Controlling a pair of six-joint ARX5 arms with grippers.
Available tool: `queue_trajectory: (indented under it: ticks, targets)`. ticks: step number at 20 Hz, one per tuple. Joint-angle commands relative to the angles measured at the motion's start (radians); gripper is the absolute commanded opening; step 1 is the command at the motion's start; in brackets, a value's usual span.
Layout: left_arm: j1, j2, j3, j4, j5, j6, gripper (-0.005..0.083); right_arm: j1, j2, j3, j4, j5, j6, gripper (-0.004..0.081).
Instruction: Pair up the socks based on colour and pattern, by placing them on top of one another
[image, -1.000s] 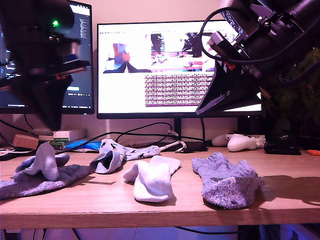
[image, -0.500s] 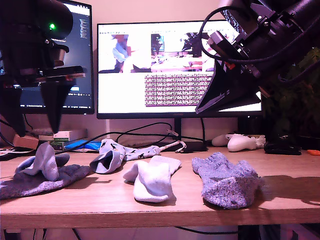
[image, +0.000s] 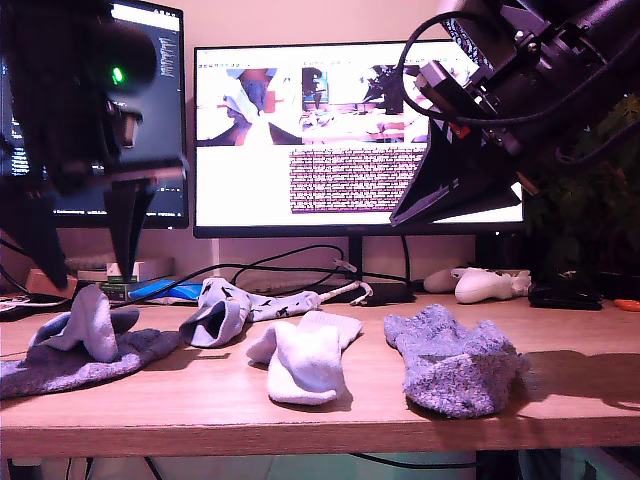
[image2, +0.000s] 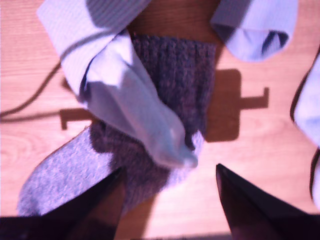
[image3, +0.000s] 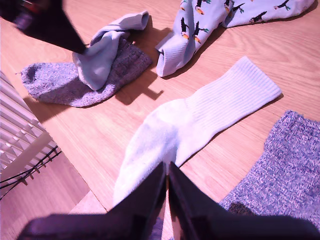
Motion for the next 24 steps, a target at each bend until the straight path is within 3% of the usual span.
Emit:
queue_trajectory:
  ticks: [1,3,11,16,17,21,24]
  targets:
    - [-0.006,0.011,-0.007,0.002,-0.001,-0.004,0.0388,0.005,0.000,-0.002,0.006,-0.008,0.001,-0.0011]
    - [-0.005,0.011,-0.007,-0.008,-0.009,-0.002,0.0354,0.005,0.000,-0.002,0.006,-0.028,0.001,-0.0011]
    - [-0.005,0.043,-0.007,-0.010,-0.028,0.015,0.0354,0.005,0.000,-0.002,0.002,-0.033,0.001,-0.0011]
    - [-0.004,0.047,-0.007,-0.025,-0.032,0.021,0.0286,0.005,0.000,-0.002,0.001,-0.033,0.001,-0.0011]
    - [-0.004,0.050,-0.007,-0.025,-0.032,0.024,0.0250,0.005,0.000,-0.002,0.001,-0.033,0.001,-0.0011]
    - [-0.004,0.053,-0.007,-0.033,-0.014,0.073,-0.0029,0.005,0.000,-0.002,-0.001,-0.033,0.001,-0.0011]
    - [-0.004,0.053,-0.007,-0.032,-0.014,0.096,-0.0022,0.005,0.000,-0.002,-0.001,-0.033,0.000,-0.0011]
